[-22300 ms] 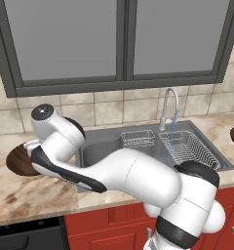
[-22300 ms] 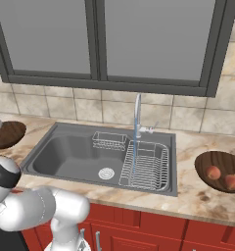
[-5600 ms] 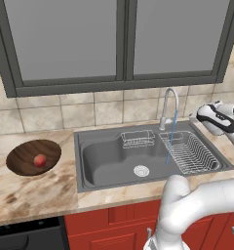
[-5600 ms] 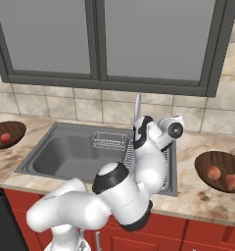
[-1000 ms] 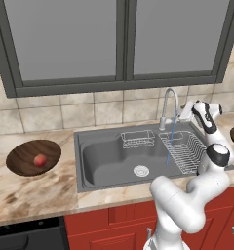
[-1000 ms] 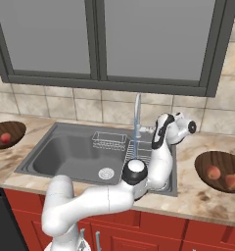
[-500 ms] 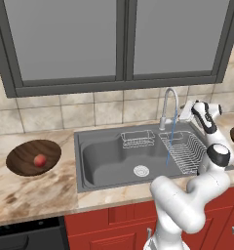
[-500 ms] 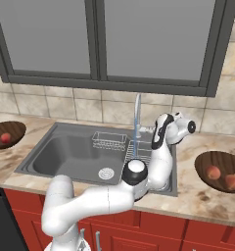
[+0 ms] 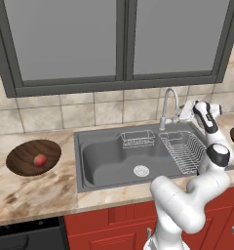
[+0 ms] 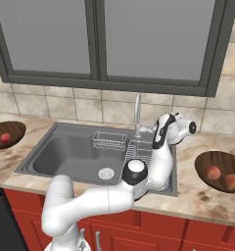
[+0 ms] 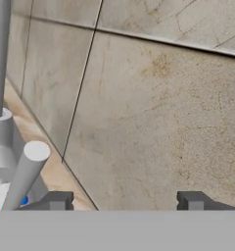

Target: Pick the onions from the sink and place them in one bowl. Place the peach in the other bowl. Then turn off the sink faucet.

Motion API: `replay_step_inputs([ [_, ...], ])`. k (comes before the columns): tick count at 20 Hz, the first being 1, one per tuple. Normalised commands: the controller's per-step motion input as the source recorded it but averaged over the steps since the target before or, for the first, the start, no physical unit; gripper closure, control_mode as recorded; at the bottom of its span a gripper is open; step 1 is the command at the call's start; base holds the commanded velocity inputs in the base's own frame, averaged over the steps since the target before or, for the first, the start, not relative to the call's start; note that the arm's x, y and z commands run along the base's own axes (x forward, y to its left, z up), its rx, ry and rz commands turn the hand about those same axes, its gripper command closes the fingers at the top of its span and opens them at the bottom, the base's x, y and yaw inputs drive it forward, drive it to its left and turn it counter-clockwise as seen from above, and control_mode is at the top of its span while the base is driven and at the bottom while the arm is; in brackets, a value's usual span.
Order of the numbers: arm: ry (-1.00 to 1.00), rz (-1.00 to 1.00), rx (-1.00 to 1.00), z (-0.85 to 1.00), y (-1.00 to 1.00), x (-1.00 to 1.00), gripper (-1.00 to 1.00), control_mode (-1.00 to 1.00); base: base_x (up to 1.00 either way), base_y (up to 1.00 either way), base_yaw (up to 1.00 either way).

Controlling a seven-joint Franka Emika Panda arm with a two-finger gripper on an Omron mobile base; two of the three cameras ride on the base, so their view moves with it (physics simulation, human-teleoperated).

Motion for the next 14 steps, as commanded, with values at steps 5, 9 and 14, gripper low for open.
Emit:
replay_step_inputs([
  [5,-0.11,0.01,0.00,1.00,0.76,0.39,-1.00,-1.00,0.00,0.00,0.00],
  [9,-0.08,0.00,0.00,1.00,0.91,0.32,-1.00,-1.00,0.00,0.00,0.00],
  [14,-0.03,0.00,-0.06,1.00,1.00,0.26,-1.00,-1.00,0.00,0.00,0.00],
])
